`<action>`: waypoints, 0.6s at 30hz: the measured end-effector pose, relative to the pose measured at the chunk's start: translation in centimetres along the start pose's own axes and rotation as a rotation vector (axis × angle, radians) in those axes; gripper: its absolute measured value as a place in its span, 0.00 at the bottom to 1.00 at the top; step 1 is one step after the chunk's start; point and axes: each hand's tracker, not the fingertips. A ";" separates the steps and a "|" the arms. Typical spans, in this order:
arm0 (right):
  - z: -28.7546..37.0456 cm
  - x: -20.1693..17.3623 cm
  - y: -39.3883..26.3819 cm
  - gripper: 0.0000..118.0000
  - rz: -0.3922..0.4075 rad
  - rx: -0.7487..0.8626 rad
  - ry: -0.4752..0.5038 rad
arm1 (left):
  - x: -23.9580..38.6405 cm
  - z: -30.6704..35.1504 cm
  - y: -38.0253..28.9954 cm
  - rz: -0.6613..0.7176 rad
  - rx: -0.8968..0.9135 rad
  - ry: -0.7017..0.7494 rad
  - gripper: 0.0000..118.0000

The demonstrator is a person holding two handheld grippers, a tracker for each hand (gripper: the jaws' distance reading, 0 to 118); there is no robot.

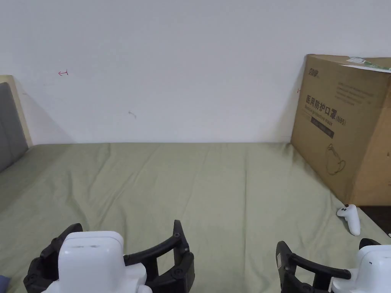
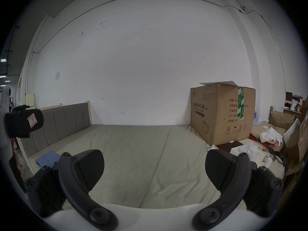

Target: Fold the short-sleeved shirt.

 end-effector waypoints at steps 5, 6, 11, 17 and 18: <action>-0.2 0.1 -0.2 1.00 -0.014 -0.016 -0.001 | 0.4 -0.4 0.5 -0.015 -0.039 0.044 1.00; -0.2 0.1 -0.2 1.00 -0.019 -0.018 -0.001 | 0.2 -0.6 0.4 -0.006 -0.046 0.037 1.00; -0.2 0.3 -0.4 1.00 -0.032 -0.025 -0.002 | -0.6 -0.9 -0.2 0.070 -0.085 0.021 1.00; -0.3 0.6 -0.5 1.00 -0.041 -0.032 -0.009 | -0.9 -1.1 -0.1 0.087 -0.092 0.037 1.00; -0.3 0.6 -0.6 1.00 -0.044 -0.033 -0.010 | -1.0 -1.2 0.0 0.093 -0.097 0.035 1.00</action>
